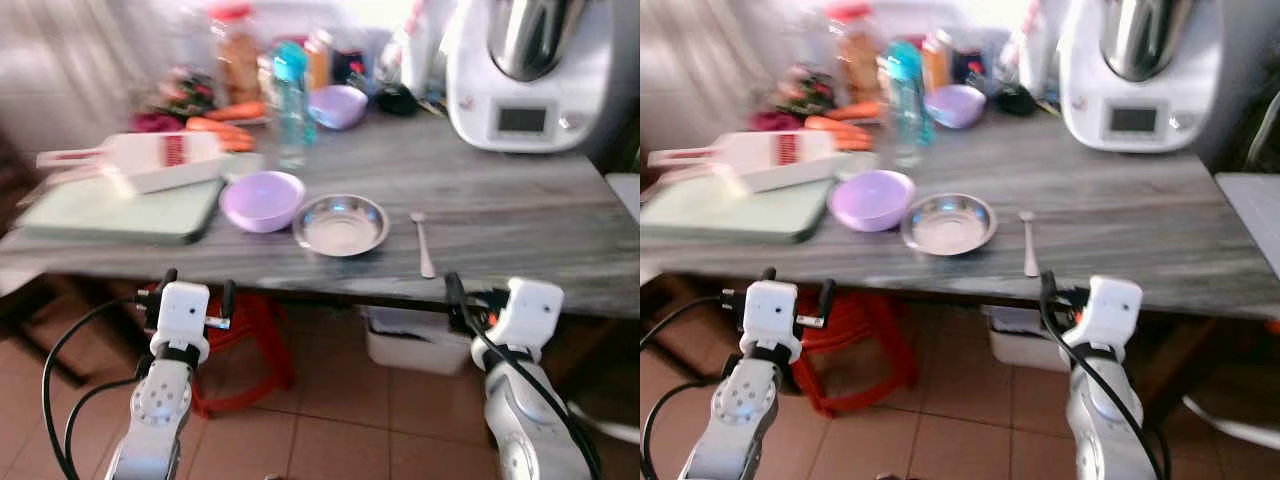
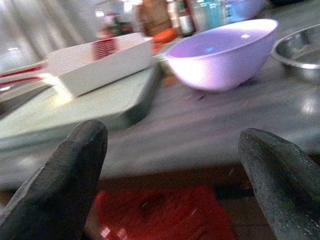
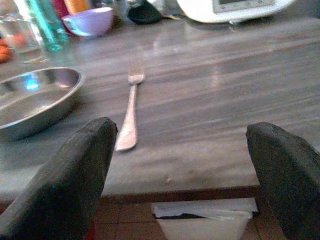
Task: Setting the table
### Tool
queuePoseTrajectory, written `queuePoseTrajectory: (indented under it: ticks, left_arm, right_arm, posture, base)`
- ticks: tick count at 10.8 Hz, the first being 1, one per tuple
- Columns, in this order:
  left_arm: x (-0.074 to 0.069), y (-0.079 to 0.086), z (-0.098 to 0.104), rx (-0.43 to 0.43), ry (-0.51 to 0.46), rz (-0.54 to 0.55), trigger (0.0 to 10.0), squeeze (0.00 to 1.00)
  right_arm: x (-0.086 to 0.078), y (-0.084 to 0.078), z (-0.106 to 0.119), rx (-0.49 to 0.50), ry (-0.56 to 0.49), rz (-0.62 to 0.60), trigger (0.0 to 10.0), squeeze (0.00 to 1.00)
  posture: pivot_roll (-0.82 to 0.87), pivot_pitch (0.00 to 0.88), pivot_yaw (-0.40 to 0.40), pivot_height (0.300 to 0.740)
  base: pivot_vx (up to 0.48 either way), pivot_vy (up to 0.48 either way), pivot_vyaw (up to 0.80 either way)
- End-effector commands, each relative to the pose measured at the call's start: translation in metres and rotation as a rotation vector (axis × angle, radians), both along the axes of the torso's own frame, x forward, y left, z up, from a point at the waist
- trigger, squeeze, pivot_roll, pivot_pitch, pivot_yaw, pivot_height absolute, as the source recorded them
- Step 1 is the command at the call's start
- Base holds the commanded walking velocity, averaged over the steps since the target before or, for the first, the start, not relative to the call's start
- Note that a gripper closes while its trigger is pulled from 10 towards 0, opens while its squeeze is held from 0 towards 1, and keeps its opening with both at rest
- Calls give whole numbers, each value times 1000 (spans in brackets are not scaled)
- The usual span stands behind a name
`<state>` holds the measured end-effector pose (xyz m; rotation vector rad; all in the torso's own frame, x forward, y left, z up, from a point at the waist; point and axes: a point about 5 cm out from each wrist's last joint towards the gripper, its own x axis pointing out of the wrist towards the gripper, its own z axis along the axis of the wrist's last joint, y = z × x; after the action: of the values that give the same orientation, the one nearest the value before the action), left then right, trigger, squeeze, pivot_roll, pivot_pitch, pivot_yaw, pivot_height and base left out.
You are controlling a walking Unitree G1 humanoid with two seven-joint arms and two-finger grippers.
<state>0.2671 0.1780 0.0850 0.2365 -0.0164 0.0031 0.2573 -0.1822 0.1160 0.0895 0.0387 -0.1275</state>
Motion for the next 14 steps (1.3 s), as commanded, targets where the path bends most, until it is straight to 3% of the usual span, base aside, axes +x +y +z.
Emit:
queuePoseTrajectory:
  ticks: [1, 6, 9, 14]
  left_arm:
    - [-1, 3, -3, 10, 21, 13, 10000, 0]
    - [0, 2, -3, 16, 17, -2, 10000, 0]
    - [1, 1, -1, 38, 4, -34, 10000, 0]
    - [1, -5, -1, -34, 22, -129, 10000, 0]
  right_arm:
    - [1, 3, -4, 4, 14, 12, 10000, 0]
    - [3, 2, -3, 5, 8, 9, 10000, 0]
    - [3, 17, -2, -10, -2, 102, 10000, 0]
    - [1, 10, -3, -12, -4, 78, 10000, 0]
  posture:
    - [31, 29, 103, 740]
    - [32, 27, 109, 740]
    - [34, 30, 111, 740]
    - [31, 29, 105, 740]
  base:
    - [-322, 0, 0]
    - [-324, 0, 0]
    - [-314, 0, 0]
    - [0, 0, 0]
